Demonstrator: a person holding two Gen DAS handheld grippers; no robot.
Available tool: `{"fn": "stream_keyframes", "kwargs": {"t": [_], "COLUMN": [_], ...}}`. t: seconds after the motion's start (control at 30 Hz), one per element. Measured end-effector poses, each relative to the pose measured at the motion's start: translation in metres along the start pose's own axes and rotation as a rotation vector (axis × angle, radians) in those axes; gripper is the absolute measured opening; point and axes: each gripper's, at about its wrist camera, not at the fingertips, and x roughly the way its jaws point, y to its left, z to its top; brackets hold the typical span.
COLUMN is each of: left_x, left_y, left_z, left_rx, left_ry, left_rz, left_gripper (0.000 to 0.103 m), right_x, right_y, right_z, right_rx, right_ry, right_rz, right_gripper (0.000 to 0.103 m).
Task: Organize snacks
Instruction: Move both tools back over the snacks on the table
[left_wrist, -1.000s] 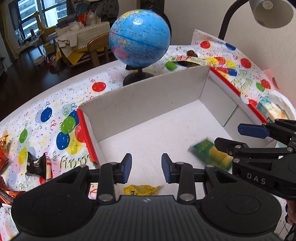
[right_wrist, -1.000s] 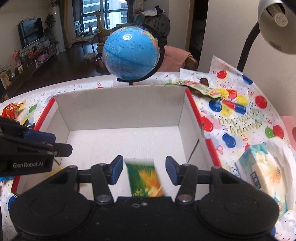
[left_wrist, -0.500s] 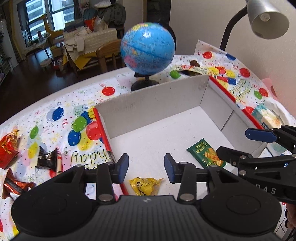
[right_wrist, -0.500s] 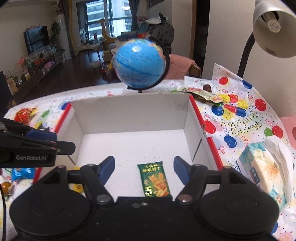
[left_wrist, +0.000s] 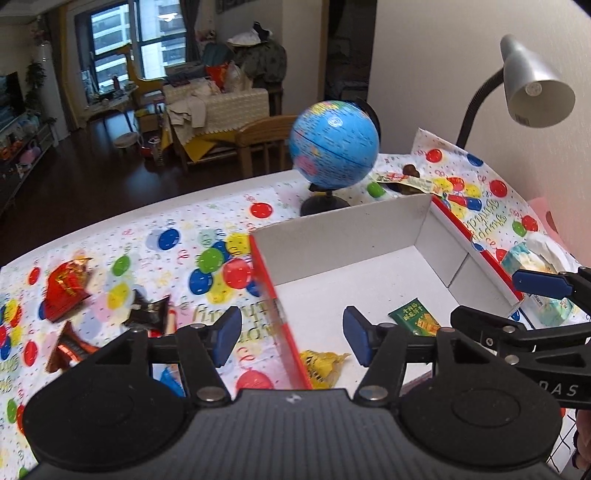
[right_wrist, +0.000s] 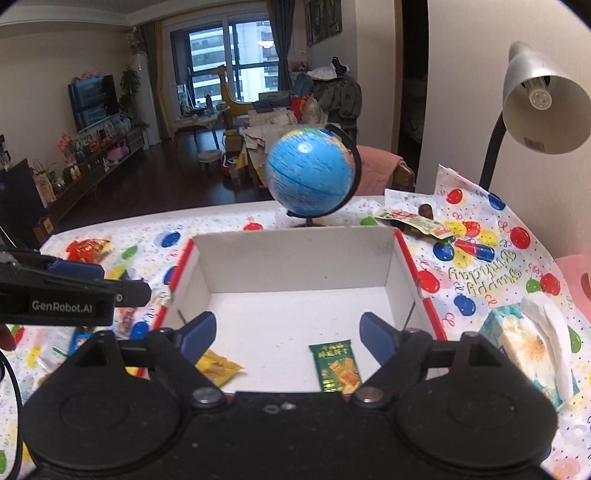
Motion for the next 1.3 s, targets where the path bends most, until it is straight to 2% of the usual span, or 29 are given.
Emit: {"fn": "stream_keyframes", "kwargs": {"t": [0.13, 0.33, 0.47, 0.67, 0.83, 1.1, 1.3], "left_x": [-0.018, -0.043, -0.060, -0.075, -0.085, -0.086, -0.076], "left_y": [0.013, 0.035, 0.053, 0.079, 0.104, 0.150, 0.184], "left_z": [-0.011, -0.030, -0.042, -0.057, -0.073, -0.108, -0.135], "left_rx": [-0.028, -0.070, -0.112, -0.162, -0.201, -0.259, -0.315], "left_ry": [-0.018, -0.025, -0.050, -0.062, -0.063, -0.010, 0.054], "left_rz": [0.021, 0.056, 0.092, 0.123, 0.189, 0.267, 0.302], "left_gripper": [0.068, 0.069, 0.079, 0.079, 0.081, 0.081, 0.081], "right_x": [-0.011, -0.022, -0.024, -0.022, -0.019, 0.001, 0.022], "right_y": [0.015, 0.045, 0.067, 0.095, 0.116, 0.155, 0.180], "right_z": [-0.002, -0.003, -0.004, -0.004, -0.009, -0.028, -0.035], "right_rx": [-0.014, -0.043, -0.063, -0.075, -0.080, -0.119, -0.149], "right_ry": [-0.012, -0.020, -0.018, -0.009, 0.007, 0.074, 0.121], "right_rz": [0.035, 0.105, 0.145, 0.182, 0.219, 0.306, 0.316], "right_gripper": [0.090, 0.097, 0.100, 0.103, 0.103, 0.103, 0.103]}}
